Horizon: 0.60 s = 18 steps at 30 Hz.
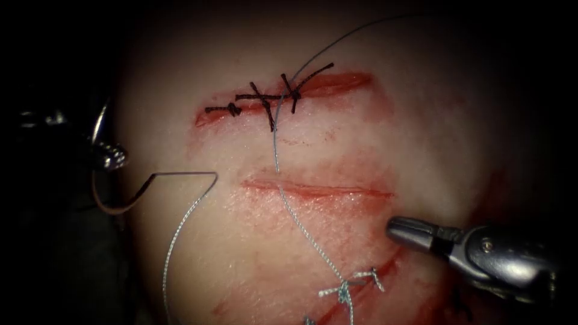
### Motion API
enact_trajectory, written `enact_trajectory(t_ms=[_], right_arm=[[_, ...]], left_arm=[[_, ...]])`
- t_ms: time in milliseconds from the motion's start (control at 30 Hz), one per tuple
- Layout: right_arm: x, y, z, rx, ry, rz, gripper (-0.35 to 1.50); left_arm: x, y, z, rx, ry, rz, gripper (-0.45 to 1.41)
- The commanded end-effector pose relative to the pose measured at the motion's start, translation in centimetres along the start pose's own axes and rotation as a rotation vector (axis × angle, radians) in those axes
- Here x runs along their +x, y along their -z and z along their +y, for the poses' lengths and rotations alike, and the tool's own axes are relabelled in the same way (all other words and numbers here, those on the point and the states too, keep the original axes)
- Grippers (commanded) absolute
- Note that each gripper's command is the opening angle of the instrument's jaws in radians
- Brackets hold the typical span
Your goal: Wound Closure
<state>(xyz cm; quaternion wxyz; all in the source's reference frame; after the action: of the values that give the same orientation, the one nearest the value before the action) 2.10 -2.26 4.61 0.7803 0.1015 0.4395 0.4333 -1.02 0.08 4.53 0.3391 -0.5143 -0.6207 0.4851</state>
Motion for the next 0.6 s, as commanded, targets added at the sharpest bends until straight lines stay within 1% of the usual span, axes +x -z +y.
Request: enact_trajectory(t_ms=[33, 67, 100, 167, 233, 267, 300, 400, 433, 467, 500, 533, 600], right_arm=[[0.0, -0.16, -0.12, -0.01, -0.018, -0.001, 0.44], [0.0, -0.19, -0.14, -0.001, -0.026, -0.02, 0.59], [0.01, -0.23, -0.17, 0.027, -0.038, -0.059, 0.66], [0.01, -0.29, -0.23, 0.055, -0.063, -0.109, 0.66], [-0.01, -0.34, -0.28, 0.04, -0.086, -0.118, 0.76], [-0.04, -0.4, -0.34, 0.03, -0.107, -0.133, 0.76], [-0.04, -0.4, -0.34, 0.03, -0.107, -0.133, 0.76], [-0.12, -0.52, -0.42, 0.048, -0.154, -0.177, 0.78], [-0.15, -0.59, -0.43, 0.064, -0.202, -0.203, 0.73], [-0.16, -0.61, -0.43, 0.072, -0.216, -0.222, 0.71], [-0.16, -0.61, -0.43, 0.072, -0.216, -0.222, 0.71], [-0.14, -0.62, -0.41, 0.08, -0.257, -0.289, 0.71], [-0.12, -0.61, -0.4, 0.065, -0.275, -0.359, 0.68]], left_arm=[[-0.01, -0.05, -0.03, -0.006, -0.007, -0.002, -0.45], [0.0, -0.07, -0.01, -0.012, -0.009, -0.009, -0.45], [0.01, -0.07, 0.0, -0.017, -0.005, -0.013, -0.45], [0.03, -0.05, -0.02, -0.014, -0.003, -0.008, -0.45], [0.03, 0.0, -0.09, -0.008, -0.006, -0.004, -0.45], [0.02, 0.04, -0.17, 0.003, -0.011, 0.005, -0.45], [0.02, 0.04, -0.17, 0.003, -0.011, 0.005, -0.45], [0.02, 0.13, -0.28, 0.01, -0.019, 0.005, -0.45], [0.02, 0.16, -0.3, 0.013, -0.02, 0.009, -0.45], [0.02, 0.16, -0.3, 0.014, -0.02, 0.011, -0.45], [0.02, 0.16, -0.3, 0.014, -0.02, 0.011, -0.45], [0.02, 0.16, -0.3, 0.015, -0.02, 0.012, -0.45], [0.02, 0.15, -0.3, 0.015, -0.02, 0.012, -0.45]])
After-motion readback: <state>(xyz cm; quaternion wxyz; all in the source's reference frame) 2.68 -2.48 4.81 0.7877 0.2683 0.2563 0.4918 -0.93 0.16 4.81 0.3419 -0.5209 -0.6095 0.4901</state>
